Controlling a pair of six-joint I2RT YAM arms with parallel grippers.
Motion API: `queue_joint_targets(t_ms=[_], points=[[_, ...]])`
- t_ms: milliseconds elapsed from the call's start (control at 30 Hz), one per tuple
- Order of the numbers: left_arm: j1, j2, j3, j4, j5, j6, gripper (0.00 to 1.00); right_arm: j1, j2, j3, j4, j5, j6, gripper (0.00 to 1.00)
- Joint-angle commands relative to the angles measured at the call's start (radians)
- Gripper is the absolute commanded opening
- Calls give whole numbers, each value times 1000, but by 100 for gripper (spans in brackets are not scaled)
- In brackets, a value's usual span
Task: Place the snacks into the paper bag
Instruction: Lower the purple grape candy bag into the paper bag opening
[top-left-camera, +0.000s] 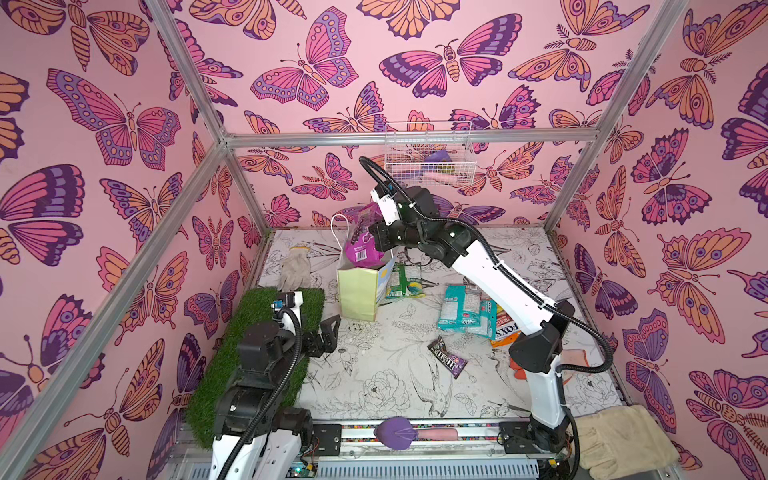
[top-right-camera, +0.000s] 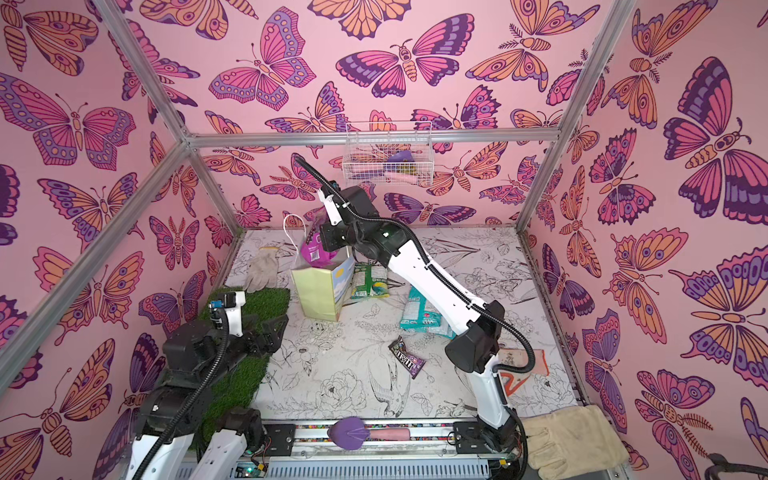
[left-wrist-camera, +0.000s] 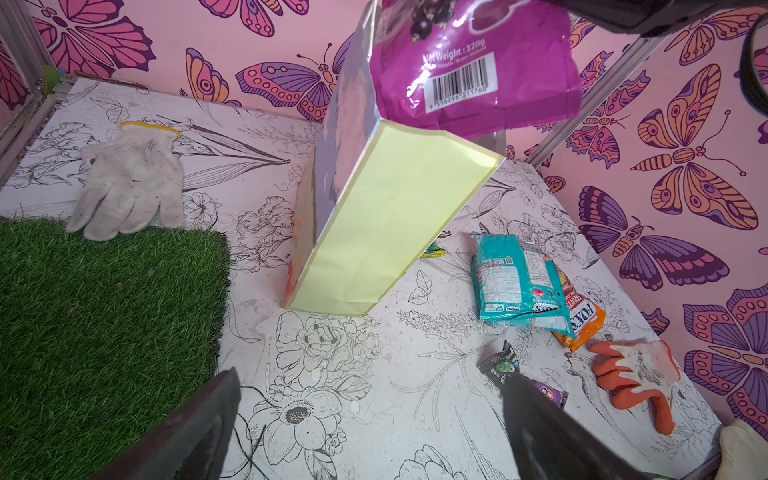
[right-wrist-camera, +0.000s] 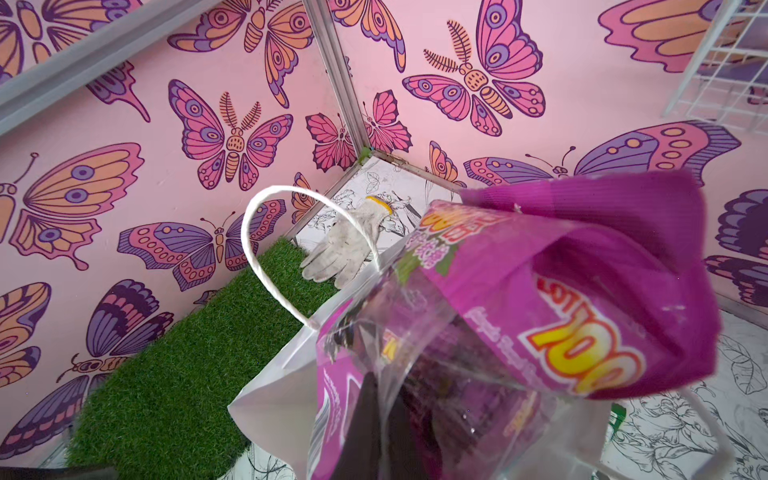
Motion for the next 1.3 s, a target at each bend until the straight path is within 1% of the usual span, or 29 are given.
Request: queue_joint_targets(t_ms=[0, 567, 1267], points=[[-4, -4, -14, -15, -7, 13, 100, 12, -18, 37, 75, 17, -39, 0], [-3, -7, -13, -16, -5, 12, 100, 19, -13, -9, 63, 17, -44, 0], [-3, -8, -13, -16, -7, 13, 99, 25, 7, -11, 55, 23, -36, 0]])
